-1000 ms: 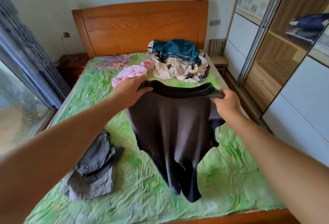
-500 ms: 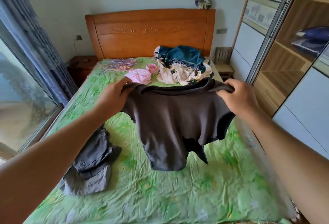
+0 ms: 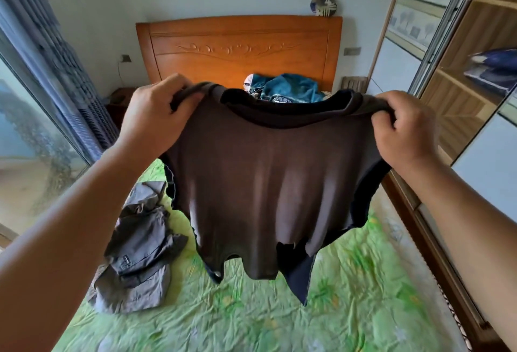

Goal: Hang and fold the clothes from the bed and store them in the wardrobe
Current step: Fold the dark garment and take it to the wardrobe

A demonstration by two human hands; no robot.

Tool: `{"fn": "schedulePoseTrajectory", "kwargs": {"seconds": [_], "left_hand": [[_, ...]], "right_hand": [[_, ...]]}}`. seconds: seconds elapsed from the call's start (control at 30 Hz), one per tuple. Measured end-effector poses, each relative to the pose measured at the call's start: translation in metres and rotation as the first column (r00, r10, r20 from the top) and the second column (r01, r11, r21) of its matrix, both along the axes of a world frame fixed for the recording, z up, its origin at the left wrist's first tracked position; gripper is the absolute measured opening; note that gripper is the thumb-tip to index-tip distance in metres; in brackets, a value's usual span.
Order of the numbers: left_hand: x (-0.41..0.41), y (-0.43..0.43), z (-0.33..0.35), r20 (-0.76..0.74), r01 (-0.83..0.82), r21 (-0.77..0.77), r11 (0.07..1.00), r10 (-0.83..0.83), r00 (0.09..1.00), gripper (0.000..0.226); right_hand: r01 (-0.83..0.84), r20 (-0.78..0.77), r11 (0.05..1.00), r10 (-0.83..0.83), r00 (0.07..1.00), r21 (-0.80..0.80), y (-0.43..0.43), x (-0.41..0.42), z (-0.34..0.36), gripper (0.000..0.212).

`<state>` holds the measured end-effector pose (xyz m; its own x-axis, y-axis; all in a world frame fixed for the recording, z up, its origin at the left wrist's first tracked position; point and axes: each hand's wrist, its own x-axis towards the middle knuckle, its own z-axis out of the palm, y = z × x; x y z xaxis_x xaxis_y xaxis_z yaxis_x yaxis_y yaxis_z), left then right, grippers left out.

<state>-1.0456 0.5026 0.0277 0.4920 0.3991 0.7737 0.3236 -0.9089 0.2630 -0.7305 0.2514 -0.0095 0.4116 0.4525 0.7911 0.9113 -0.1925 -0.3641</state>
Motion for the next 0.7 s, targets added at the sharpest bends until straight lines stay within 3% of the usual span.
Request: {"fn": "schedulePoseTrajectory", "kwargs": {"seconds": [0.13,0.3,0.43,0.5,0.7], "left_hand": [[0.009,0.029,-0.045,-0.289,0.026,-0.119,0.993,-0.059,0.956,0.021],[0.008,0.064,-0.132,-0.468,0.002,-0.310,0.951,-0.155,0.870,0.017],[0.008,0.083,-0.187,-0.496,-0.026,-0.487,0.873,-0.252,0.831,0.019],[0.008,0.092,-0.201,-0.462,0.019,-0.543,0.839,-0.317,0.829,0.022],[0.026,0.138,-0.233,-0.540,0.072,-0.535,0.842,-0.406,0.737,0.032]], "right_hand": [[0.053,-0.090,0.969,-0.077,0.993,-0.243,0.019,0.008,-0.047,0.029],[-0.008,-0.168,0.894,-0.075,0.983,-0.447,0.044,0.005,-0.116,0.024],[0.021,-0.215,0.828,-0.169,0.962,-0.560,0.065,-0.001,-0.154,0.015],[-0.008,-0.177,0.803,-0.122,0.977,-0.596,0.074,-0.001,-0.168,0.025],[-0.049,-0.142,0.696,-0.076,0.987,-0.716,0.107,0.018,-0.209,0.028]]}}
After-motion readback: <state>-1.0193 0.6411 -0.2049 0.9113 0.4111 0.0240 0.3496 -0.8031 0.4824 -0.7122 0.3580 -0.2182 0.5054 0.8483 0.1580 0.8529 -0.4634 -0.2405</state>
